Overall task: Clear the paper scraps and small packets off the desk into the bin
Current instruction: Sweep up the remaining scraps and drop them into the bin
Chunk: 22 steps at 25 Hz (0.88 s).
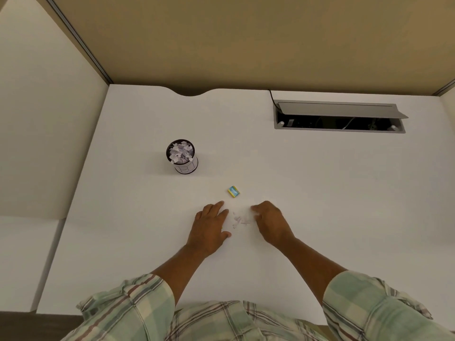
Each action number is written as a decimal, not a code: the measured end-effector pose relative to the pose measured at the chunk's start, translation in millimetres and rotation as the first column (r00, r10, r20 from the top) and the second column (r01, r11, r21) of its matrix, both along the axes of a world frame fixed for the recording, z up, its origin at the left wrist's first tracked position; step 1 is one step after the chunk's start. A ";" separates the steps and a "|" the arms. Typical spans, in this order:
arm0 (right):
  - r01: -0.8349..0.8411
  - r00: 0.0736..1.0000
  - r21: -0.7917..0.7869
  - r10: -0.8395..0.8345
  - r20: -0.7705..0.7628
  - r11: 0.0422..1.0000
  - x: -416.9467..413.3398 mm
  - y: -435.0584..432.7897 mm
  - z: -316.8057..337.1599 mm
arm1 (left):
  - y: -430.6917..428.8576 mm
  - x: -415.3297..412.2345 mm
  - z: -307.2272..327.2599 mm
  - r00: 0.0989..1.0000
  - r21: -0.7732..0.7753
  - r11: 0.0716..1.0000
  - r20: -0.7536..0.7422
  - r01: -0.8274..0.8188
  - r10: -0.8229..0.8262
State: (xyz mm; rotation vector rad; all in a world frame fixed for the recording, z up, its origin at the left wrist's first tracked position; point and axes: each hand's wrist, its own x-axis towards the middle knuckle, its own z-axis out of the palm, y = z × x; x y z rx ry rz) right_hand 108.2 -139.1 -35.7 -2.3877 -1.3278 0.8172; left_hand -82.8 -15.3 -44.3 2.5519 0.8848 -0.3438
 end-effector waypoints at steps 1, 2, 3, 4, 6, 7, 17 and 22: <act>0.109 0.994 0.002 -0.109 -0.014 0.994 3.0 -0.8 1.0 | -1.0 2.0 0.1 1.000 -0.001 1.000 0.003 -0.016 0.016; 0.173 0.985 -0.022 -0.173 -0.005 0.985 4.0 -0.3 3.6 | -1.6 4.5 0.2 1.000 0.000 1.000 0.004 -0.029 0.029; 0.198 0.980 -0.052 -0.199 -0.006 0.979 2.2 -0.4 5.3 | -2.4 7.2 -0.1 0.999 0.006 0.999 0.006 -0.040 0.040; 0.184 0.983 -0.085 -0.185 -0.001 0.979 -2.0 0.6 7.1 | -2.9 10.0 -0.3 0.999 0.014 0.999 0.008 -0.050 0.050; 0.102 0.995 -0.127 -0.101 0.011 0.987 -15.4 5.1 6.7 | -3.7 15.3 -0.5 0.997 0.028 0.996 0.022 -0.080 0.079; 0.081 0.997 -0.132 -0.082 -0.002 0.988 -22.7 9.2 5.9 | -4.1 17.4 -0.4 0.995 0.031 0.995 0.032 -0.098 0.097; 0.034 0.998 -0.090 -0.039 -0.059 0.995 -30.5 35.3 2.8 | 13.8 -7.2 10.4 0.894 -0.231 0.915 0.233 -0.330 0.382; -0.281 0.949 -0.178 0.301 0.093 0.943 -49.0 42.6 0.5 | 35.1 -48.1 9.7 0.891 -0.117 0.911 0.193 -0.395 0.411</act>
